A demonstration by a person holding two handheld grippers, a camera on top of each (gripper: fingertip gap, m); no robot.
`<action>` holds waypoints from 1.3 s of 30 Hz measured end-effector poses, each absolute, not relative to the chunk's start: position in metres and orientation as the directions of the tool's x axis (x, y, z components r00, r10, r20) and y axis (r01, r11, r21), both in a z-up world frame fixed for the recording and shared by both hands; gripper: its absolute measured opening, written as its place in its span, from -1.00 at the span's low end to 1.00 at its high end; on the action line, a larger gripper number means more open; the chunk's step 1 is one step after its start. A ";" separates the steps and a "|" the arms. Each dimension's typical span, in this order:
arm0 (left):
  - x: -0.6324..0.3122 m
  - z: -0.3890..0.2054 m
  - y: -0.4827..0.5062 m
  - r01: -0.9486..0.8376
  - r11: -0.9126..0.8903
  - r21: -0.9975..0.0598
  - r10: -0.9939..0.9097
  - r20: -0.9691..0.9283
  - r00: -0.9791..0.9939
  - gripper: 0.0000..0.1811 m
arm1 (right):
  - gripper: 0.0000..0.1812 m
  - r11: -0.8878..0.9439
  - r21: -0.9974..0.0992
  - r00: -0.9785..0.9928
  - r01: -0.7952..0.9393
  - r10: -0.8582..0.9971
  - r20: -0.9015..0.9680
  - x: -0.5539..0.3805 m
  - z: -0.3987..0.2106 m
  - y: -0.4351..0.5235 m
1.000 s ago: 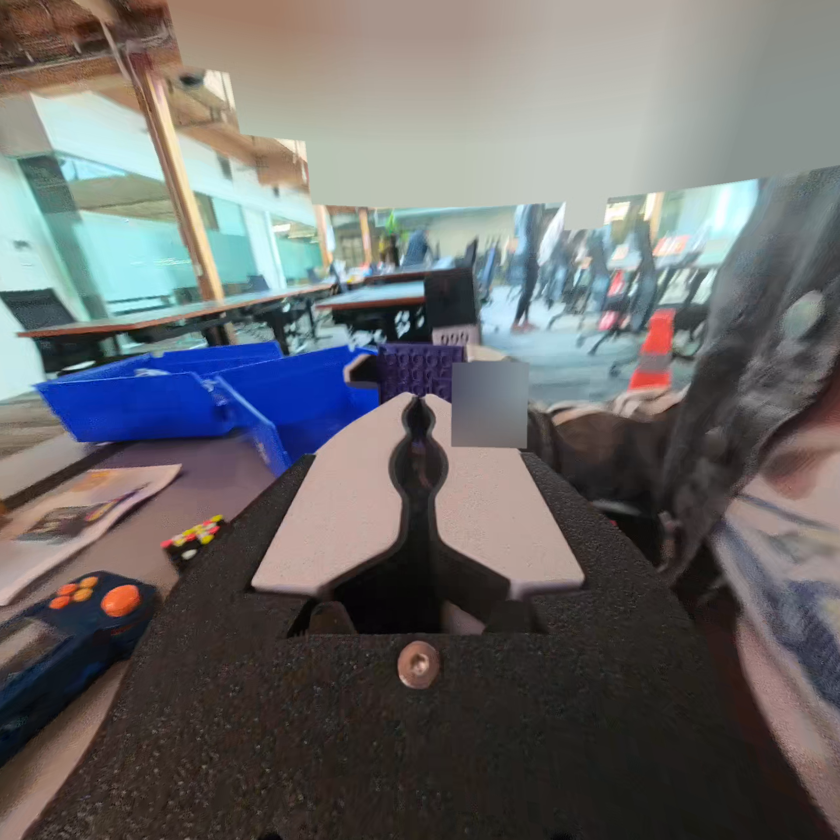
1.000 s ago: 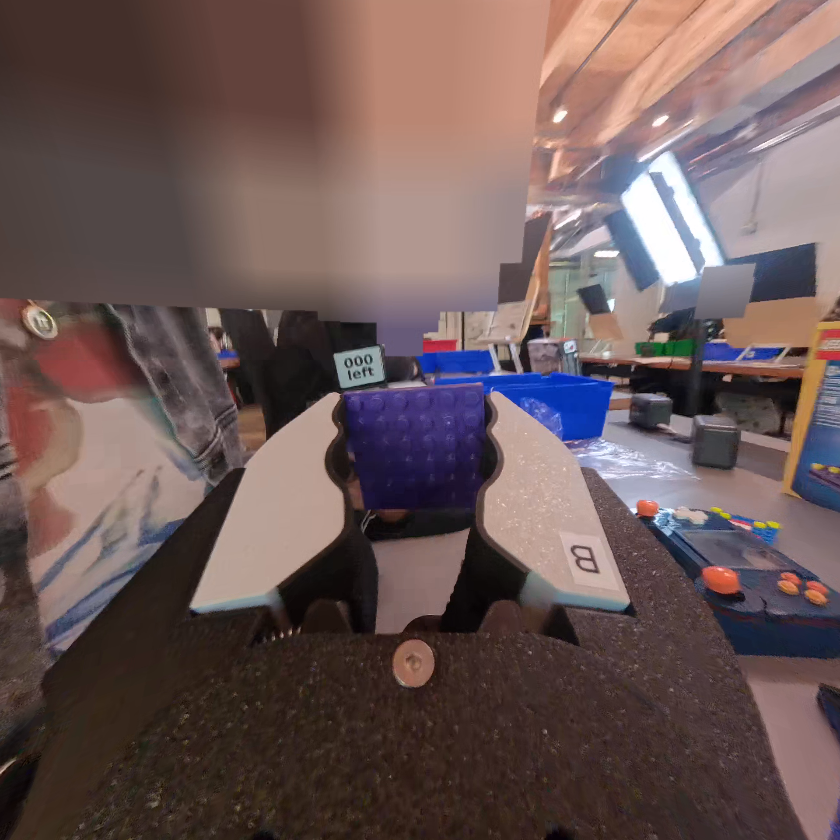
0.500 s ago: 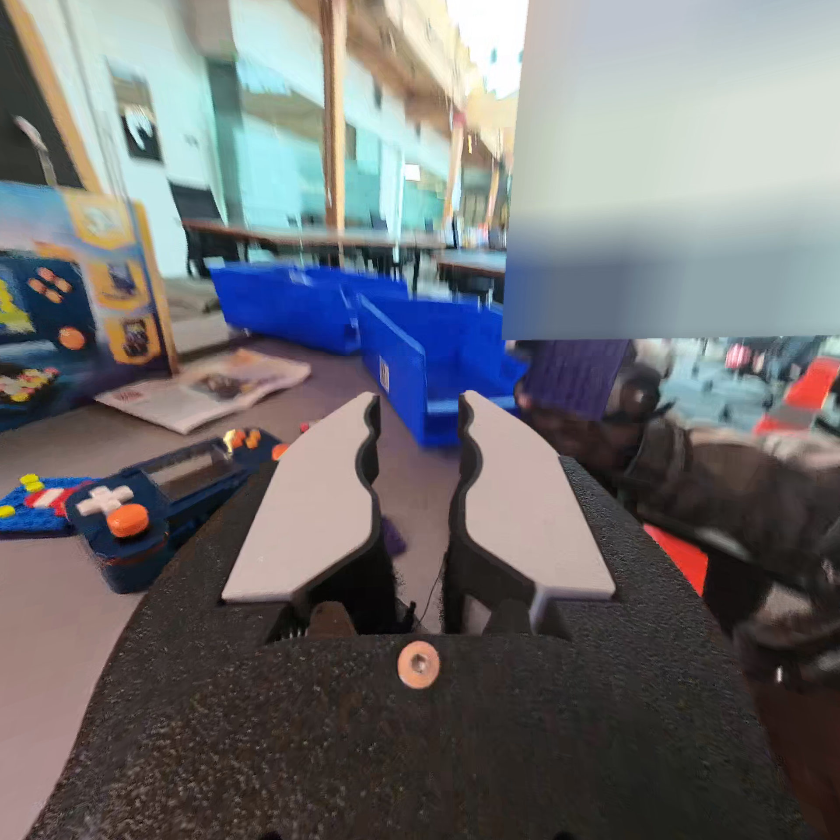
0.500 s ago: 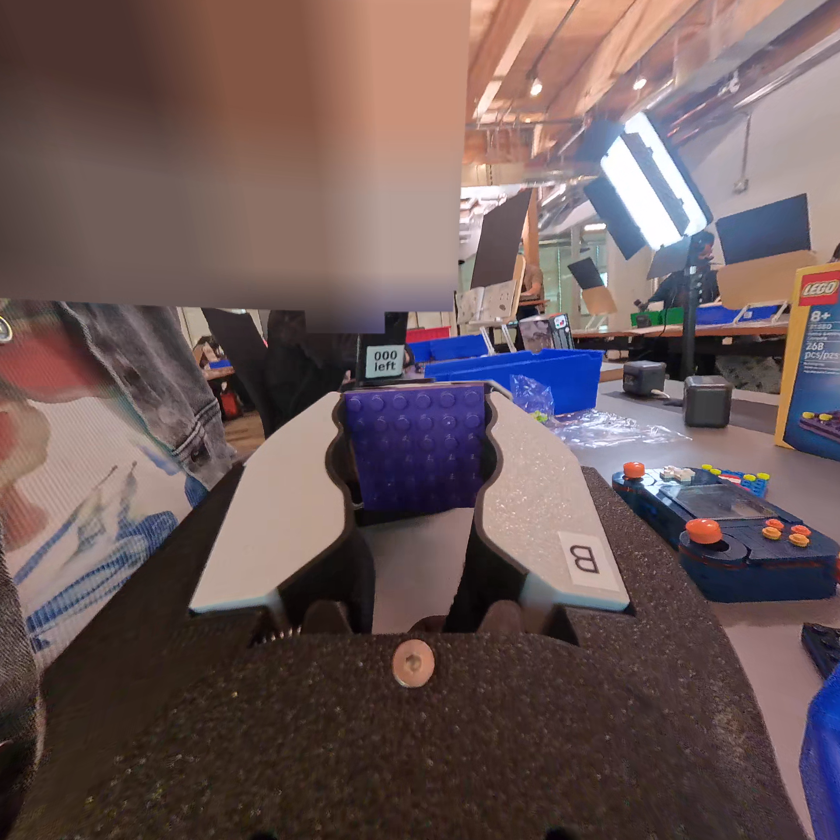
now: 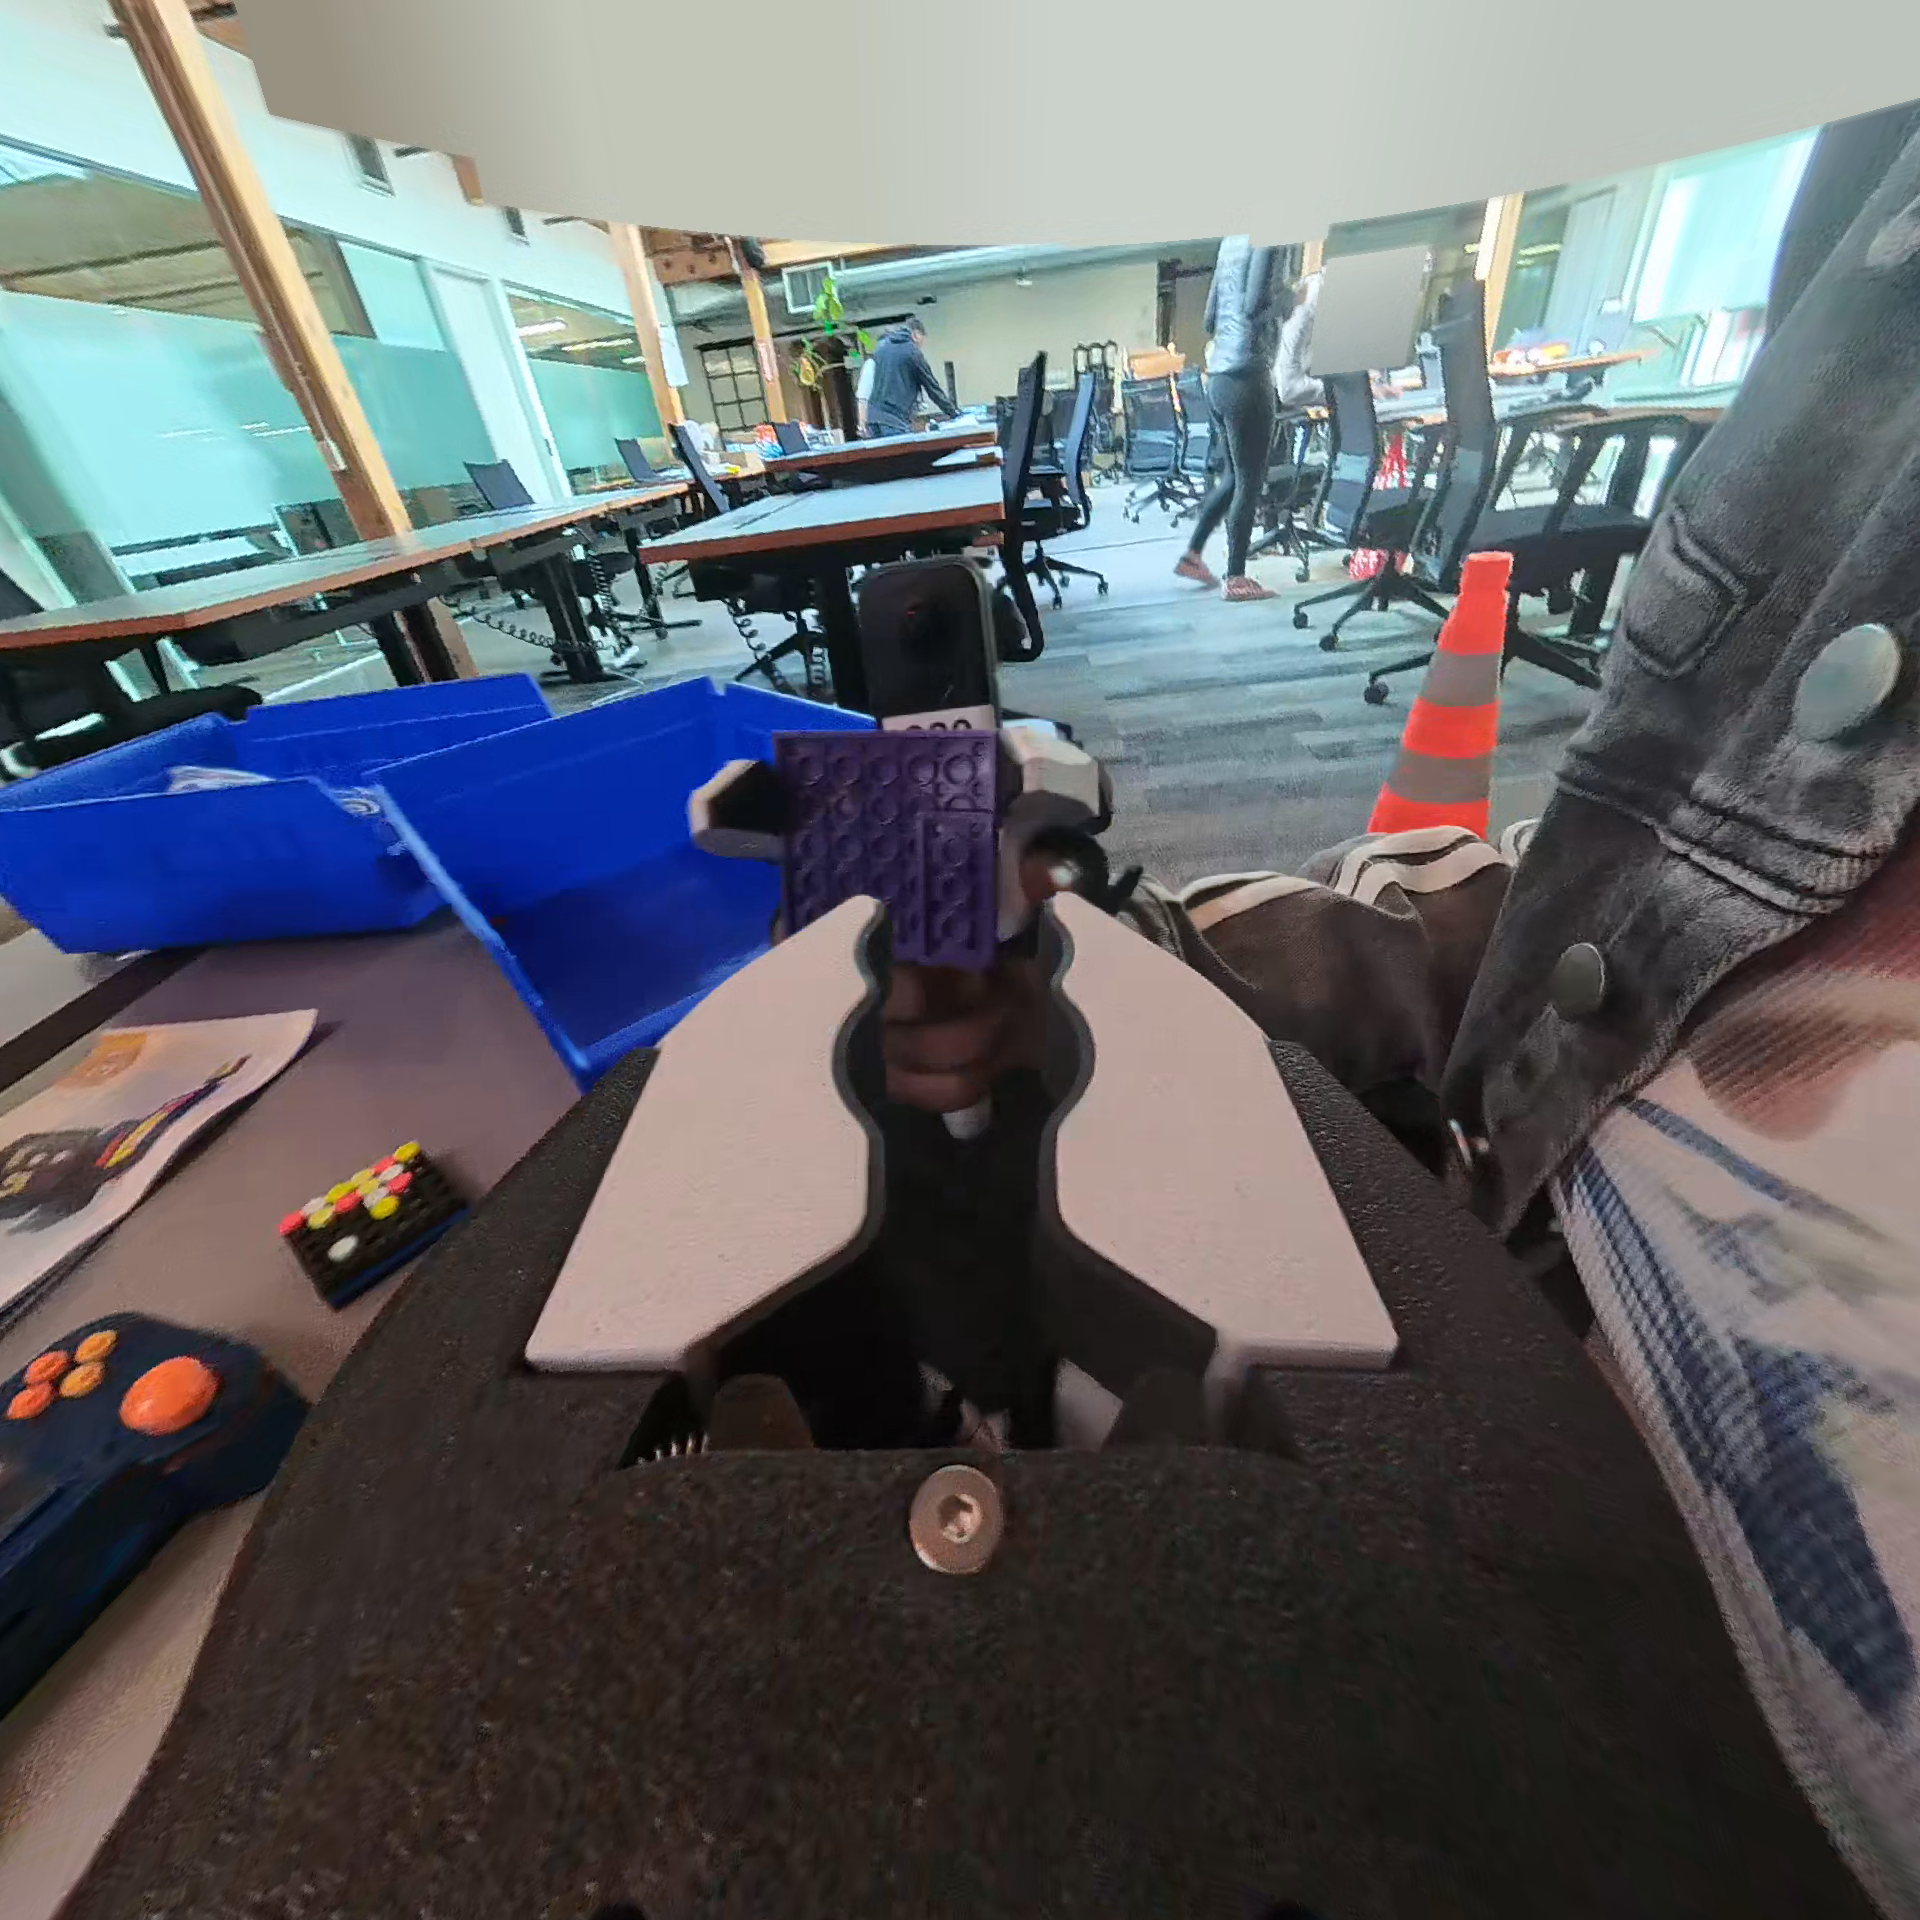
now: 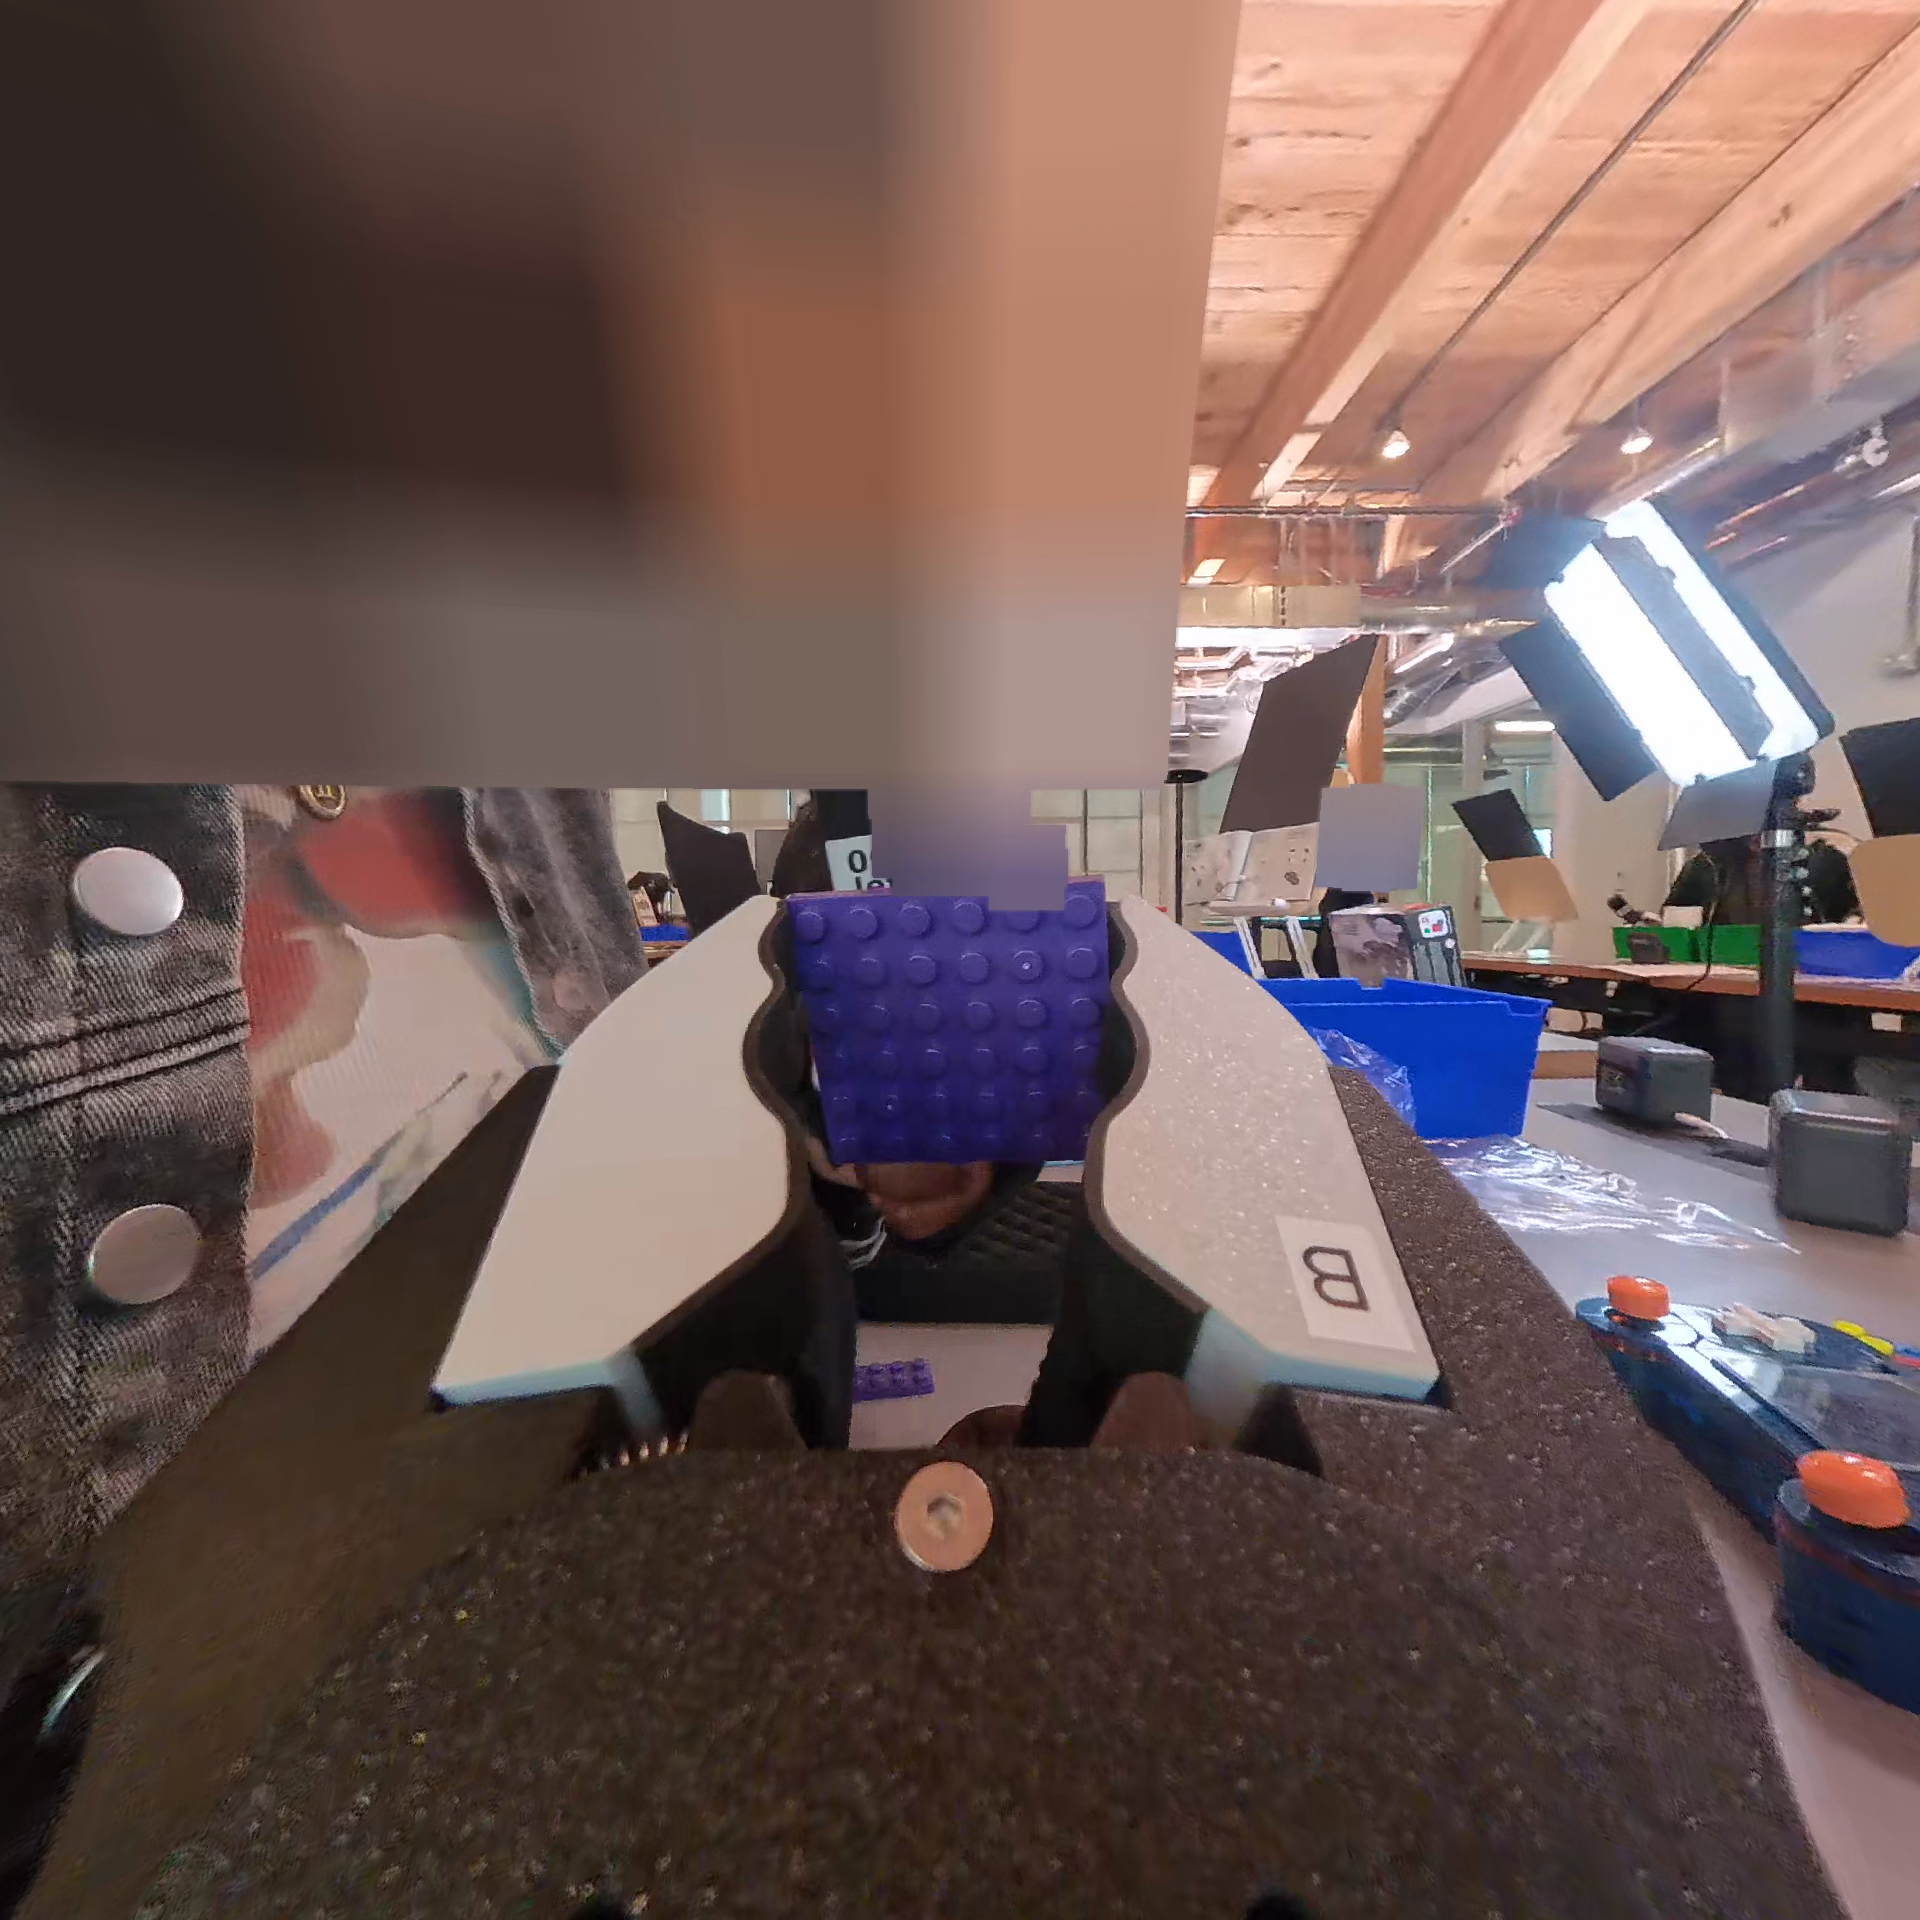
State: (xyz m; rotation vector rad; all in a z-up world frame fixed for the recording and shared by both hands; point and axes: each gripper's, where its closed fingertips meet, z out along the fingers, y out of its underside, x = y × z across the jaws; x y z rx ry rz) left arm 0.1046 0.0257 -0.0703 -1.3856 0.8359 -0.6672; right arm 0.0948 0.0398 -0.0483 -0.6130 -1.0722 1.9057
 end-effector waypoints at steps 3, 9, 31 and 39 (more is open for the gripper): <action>0.116 -0.078 0.031 -0.135 0.083 -0.987 -0.825 -0.144 0.546 -0.75 | -0.38 -0.289 -0.859 -0.542 -0.424 0.840 -0.015 0.093 -0.048 0.036; 0.116 -0.079 0.027 -0.108 0.083 -0.991 -0.864 -0.125 0.487 -0.98 | -0.38 -0.291 -0.872 -0.552 -0.392 0.834 -0.030 0.088 -0.051 0.034; 0.112 -0.083 0.032 -0.073 0.041 -0.996 -0.866 -0.072 0.495 -0.84 | -0.38 -0.258 -0.910 -0.572 -0.326 0.820 -0.028 0.081 -0.056 0.028; 0.095 -0.057 0.032 0.130 0.190 -0.973 -0.816 -0.083 0.572 -1.00 | -0.39 -0.260 -0.853 -0.442 -0.452 0.896 -0.039 0.079 -0.041 0.047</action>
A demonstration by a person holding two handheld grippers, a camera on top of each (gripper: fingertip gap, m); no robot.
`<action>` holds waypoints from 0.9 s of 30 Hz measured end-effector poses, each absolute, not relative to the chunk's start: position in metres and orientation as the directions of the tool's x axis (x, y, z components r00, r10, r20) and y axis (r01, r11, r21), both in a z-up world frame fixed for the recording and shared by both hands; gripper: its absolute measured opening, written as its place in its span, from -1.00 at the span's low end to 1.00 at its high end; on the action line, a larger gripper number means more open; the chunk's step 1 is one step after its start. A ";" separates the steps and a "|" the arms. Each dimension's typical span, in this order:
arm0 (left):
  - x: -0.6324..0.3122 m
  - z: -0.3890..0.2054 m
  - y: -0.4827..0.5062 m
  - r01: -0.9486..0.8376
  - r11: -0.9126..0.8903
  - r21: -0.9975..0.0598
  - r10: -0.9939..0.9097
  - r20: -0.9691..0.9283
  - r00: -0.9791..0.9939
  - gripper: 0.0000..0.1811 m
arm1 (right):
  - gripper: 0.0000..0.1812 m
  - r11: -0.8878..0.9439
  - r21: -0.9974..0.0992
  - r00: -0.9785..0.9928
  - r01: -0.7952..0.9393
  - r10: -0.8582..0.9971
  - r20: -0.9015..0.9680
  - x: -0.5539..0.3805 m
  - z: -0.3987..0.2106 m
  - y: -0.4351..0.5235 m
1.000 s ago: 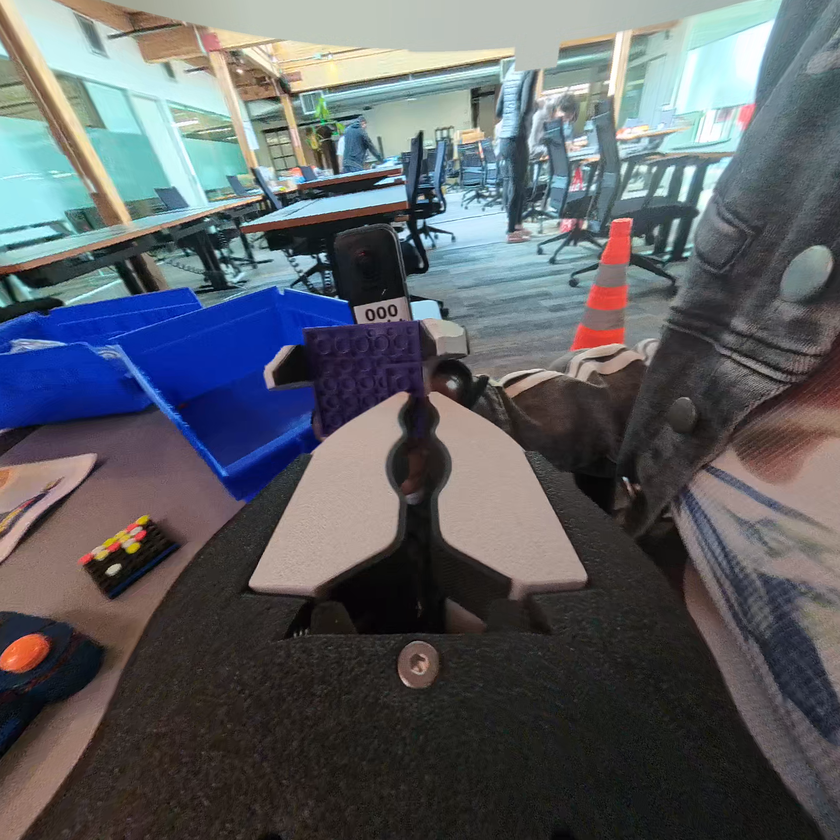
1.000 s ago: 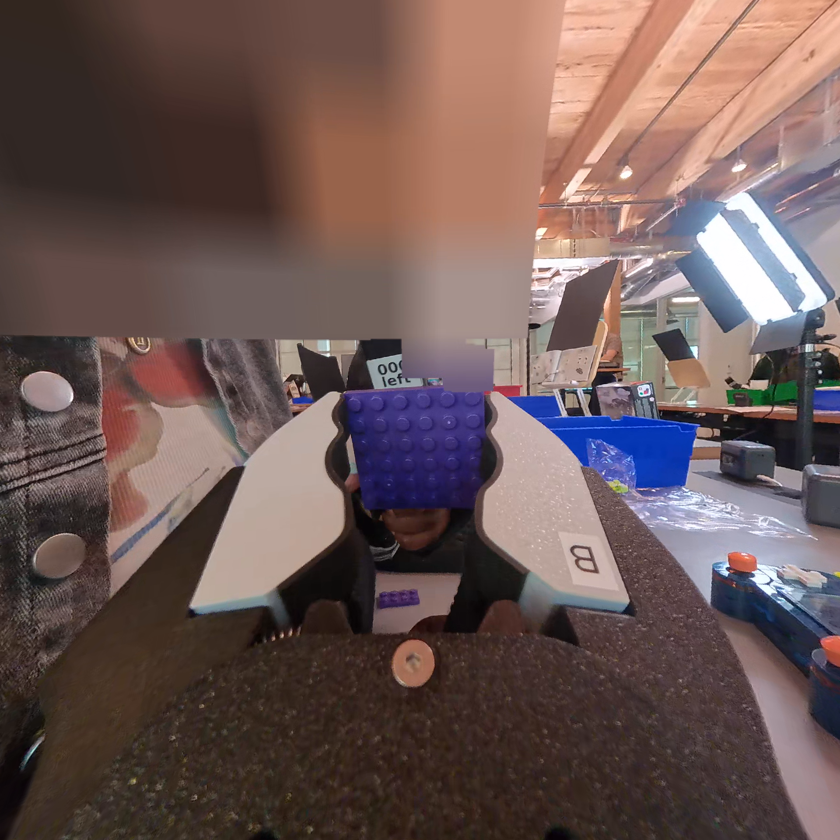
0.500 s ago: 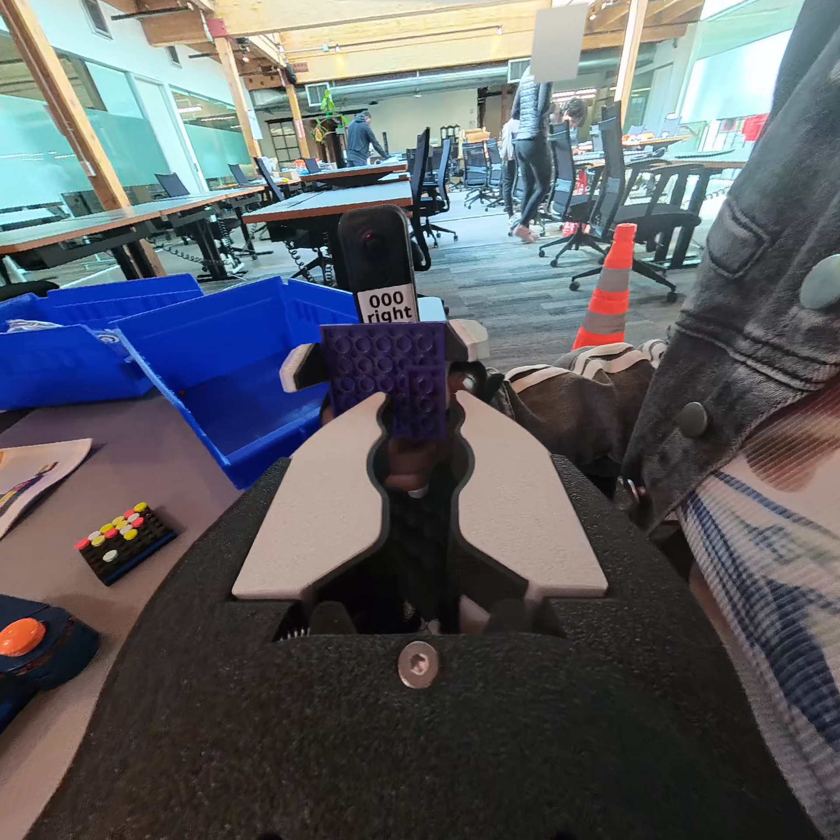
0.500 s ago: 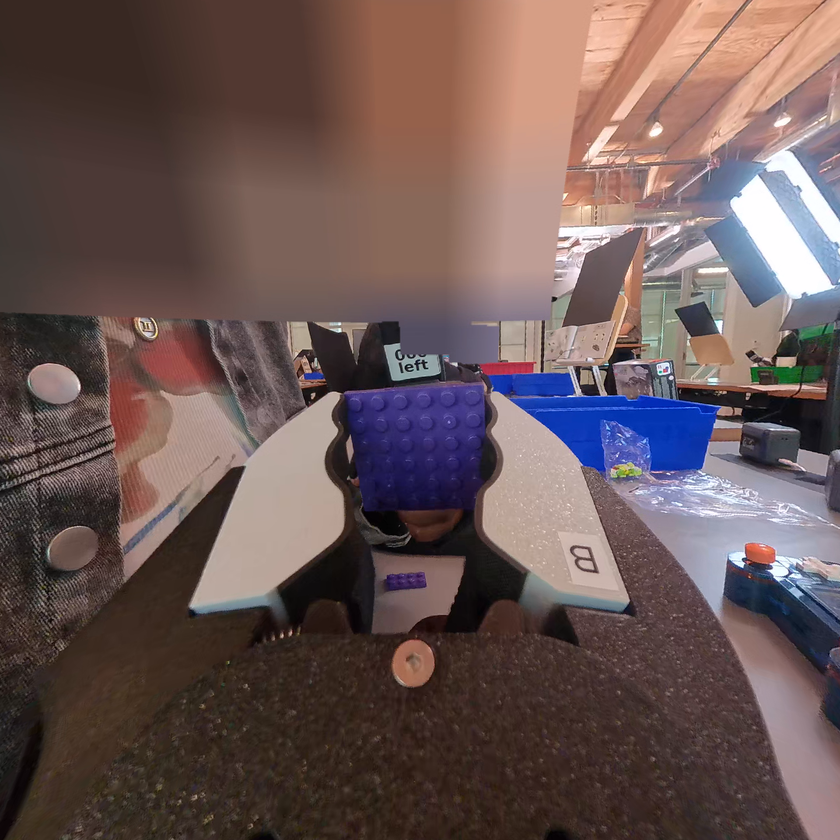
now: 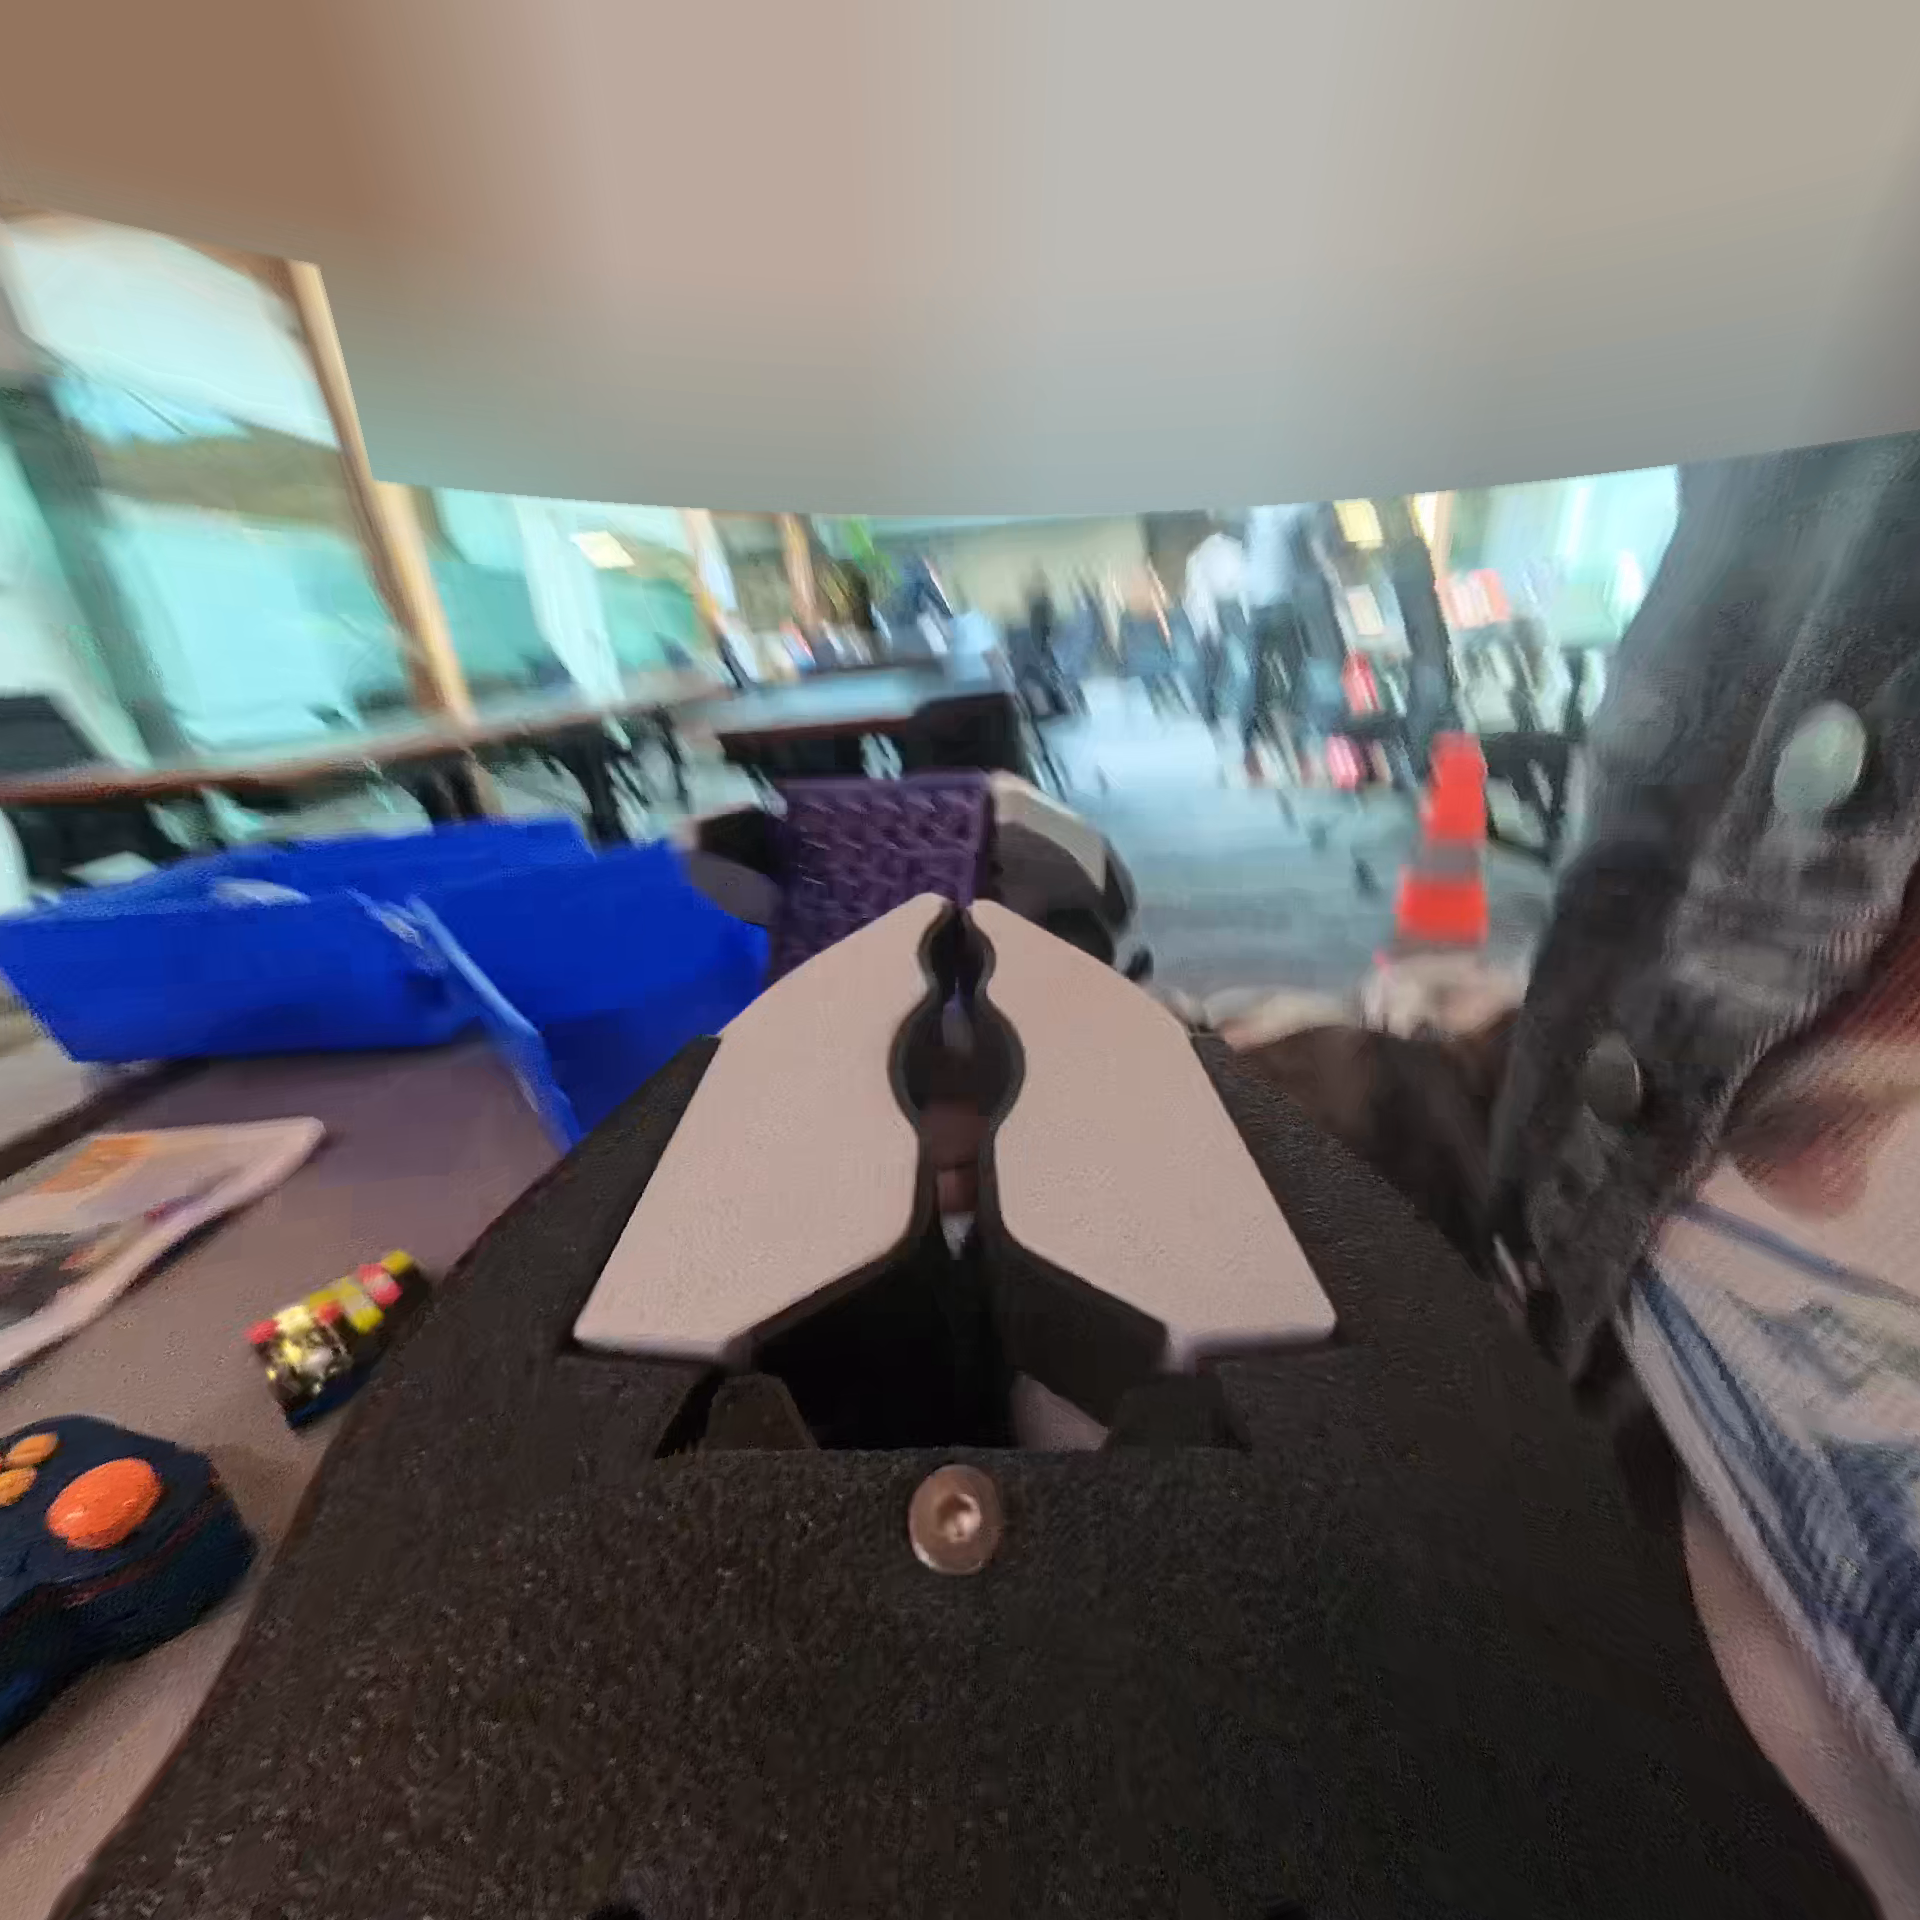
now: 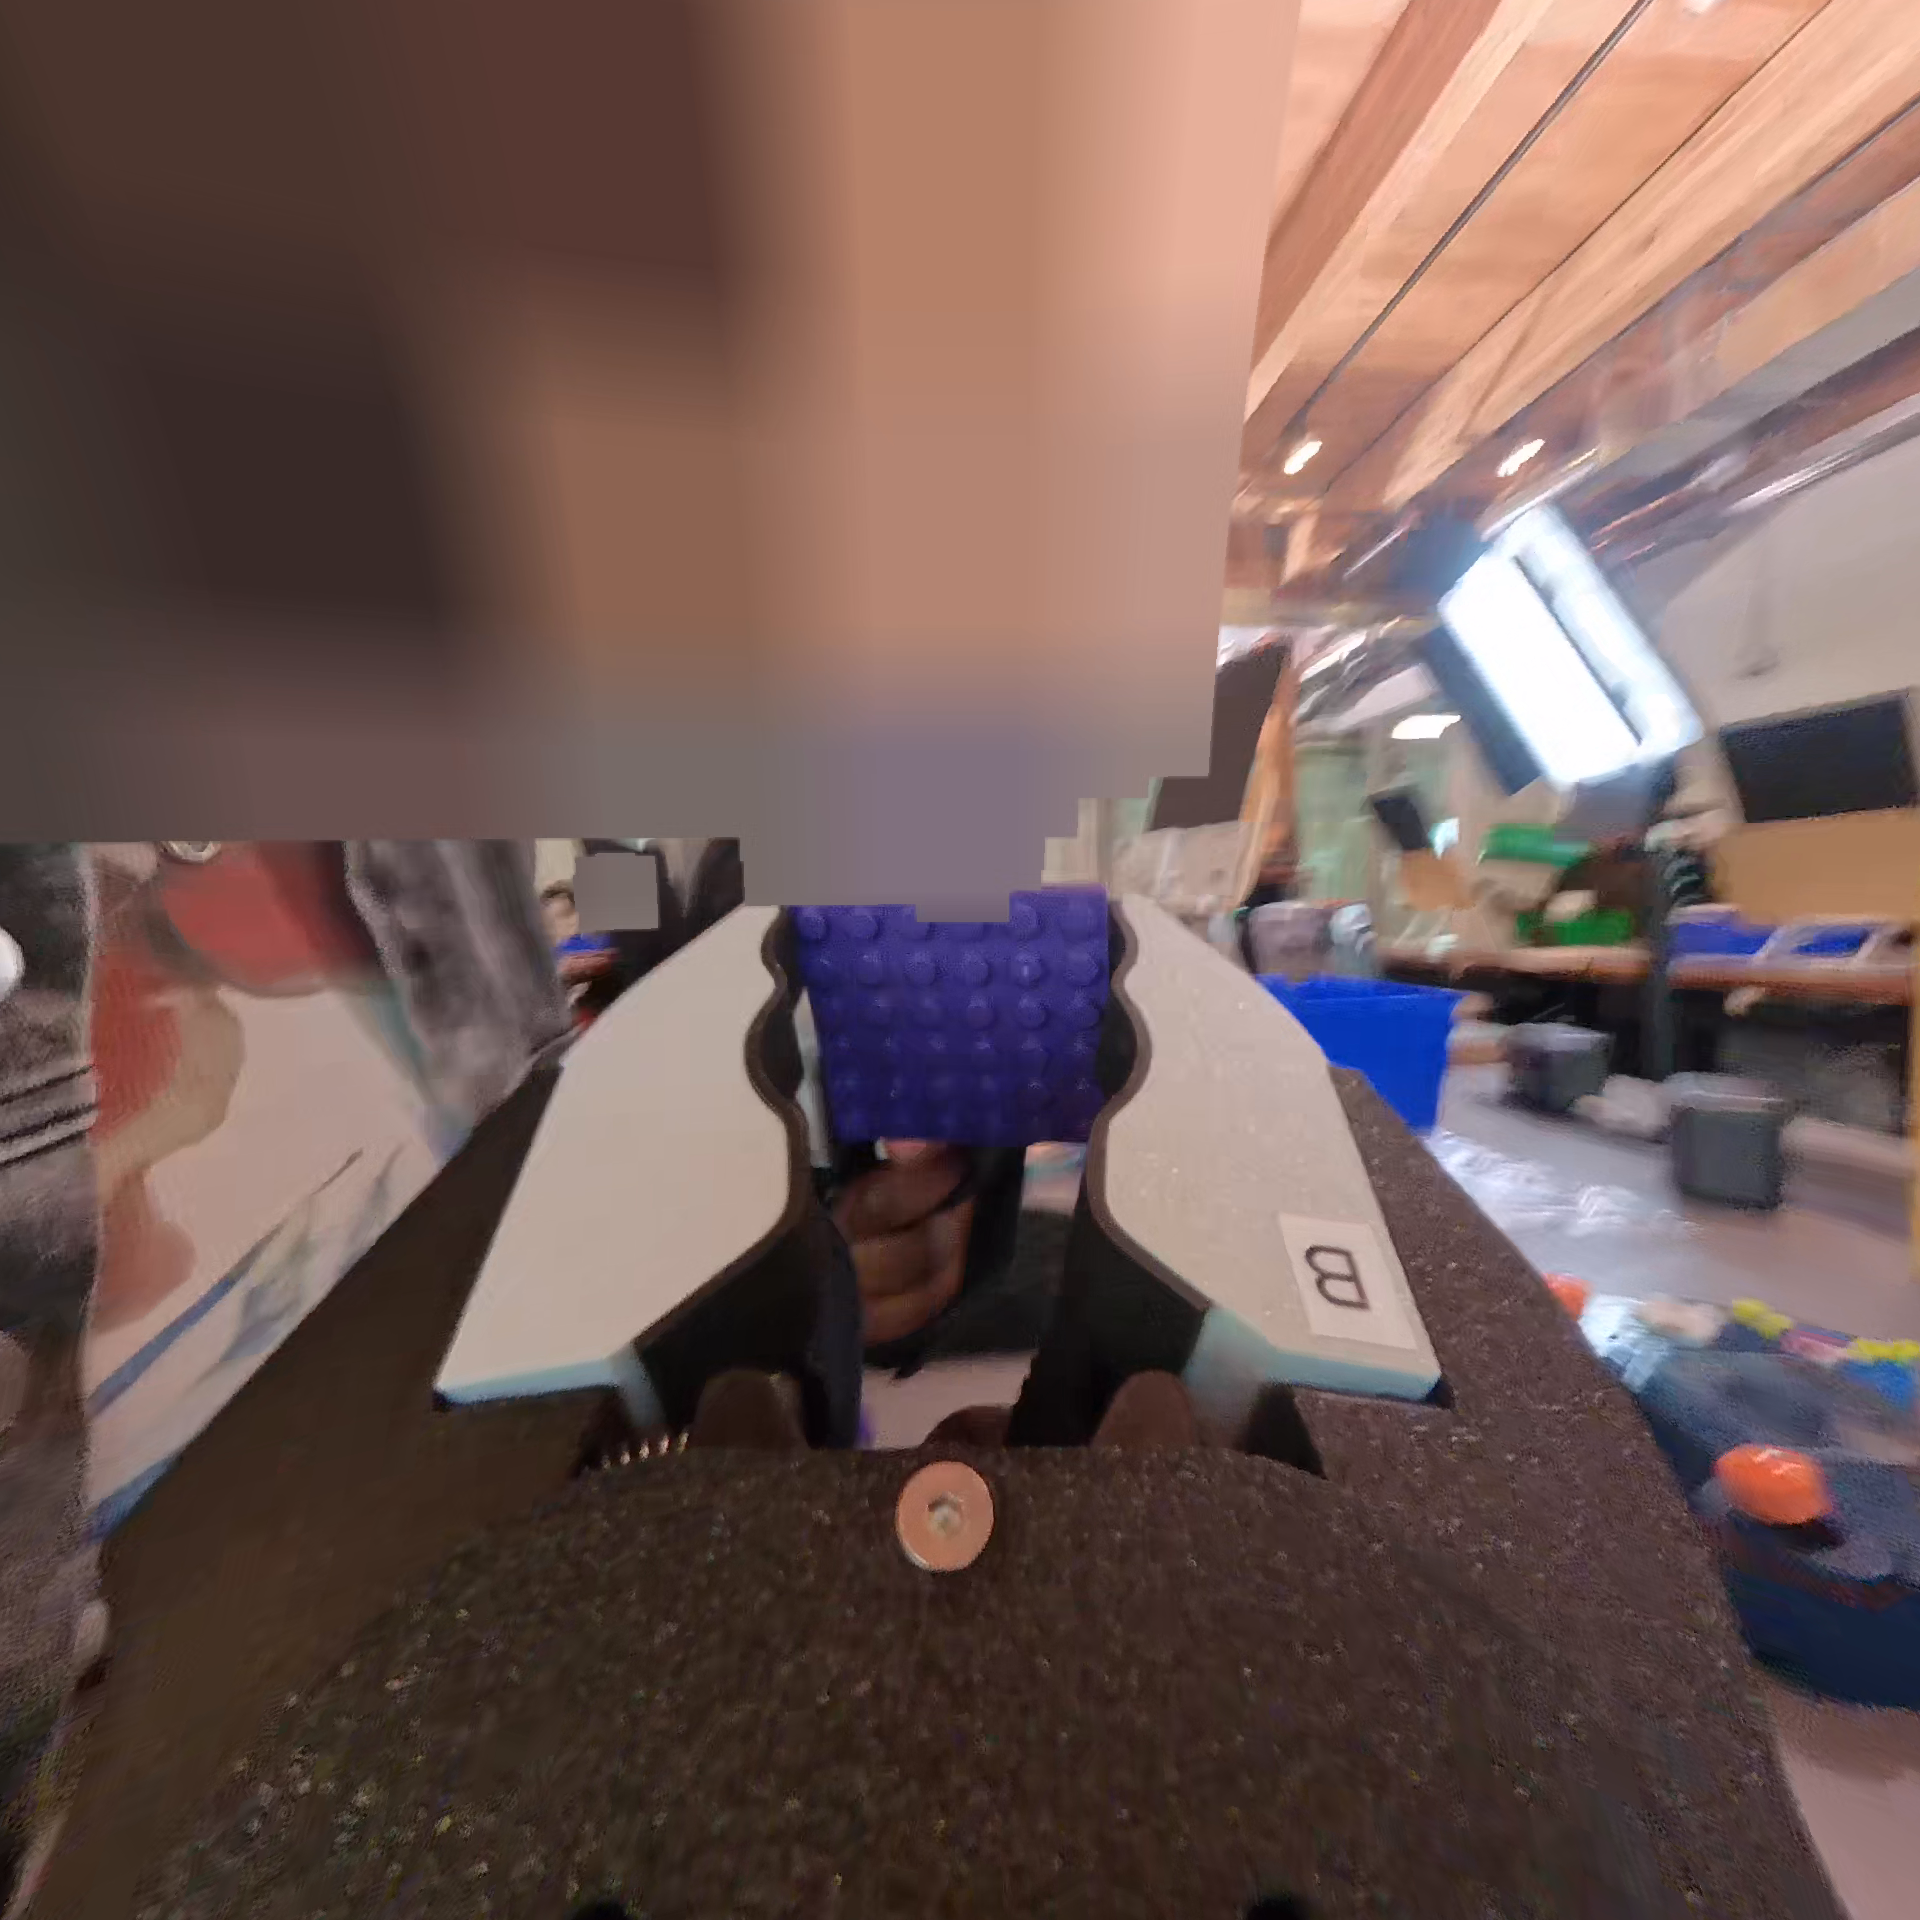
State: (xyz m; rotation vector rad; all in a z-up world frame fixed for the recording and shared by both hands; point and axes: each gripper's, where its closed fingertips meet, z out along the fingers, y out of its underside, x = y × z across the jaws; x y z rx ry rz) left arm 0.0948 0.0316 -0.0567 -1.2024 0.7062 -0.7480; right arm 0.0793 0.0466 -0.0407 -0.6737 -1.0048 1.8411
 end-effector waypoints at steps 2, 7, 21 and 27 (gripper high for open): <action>0.060 -0.032 0.027 0.306 0.209 -0.929 -0.799 0.018 0.601 -1.00 | -0.39 -0.315 -0.774 -0.405 -0.550 0.910 -0.082 0.101 -0.031 0.073; 0.064 -0.081 0.039 -0.071 0.052 -0.996 -0.791 -0.085 0.605 -0.81 | -0.39 -0.261 -0.870 -0.474 -0.419 0.880 -0.036 0.085 -0.038 0.053; 0.095 -0.077 0.029 -0.115 0.067 -0.991 -0.863 -0.115 0.491 -0.68 | -0.39 -0.211 -0.942 -0.591 -0.259 0.806 -0.018 0.064 -0.052 0.026; 0.093 -0.079 0.029 -0.134 0.085 -0.987 -0.853 -0.142 0.501 -0.83 | -0.39 -0.203 -0.949 -0.595 -0.242 0.803 -0.020 0.062 -0.054 0.024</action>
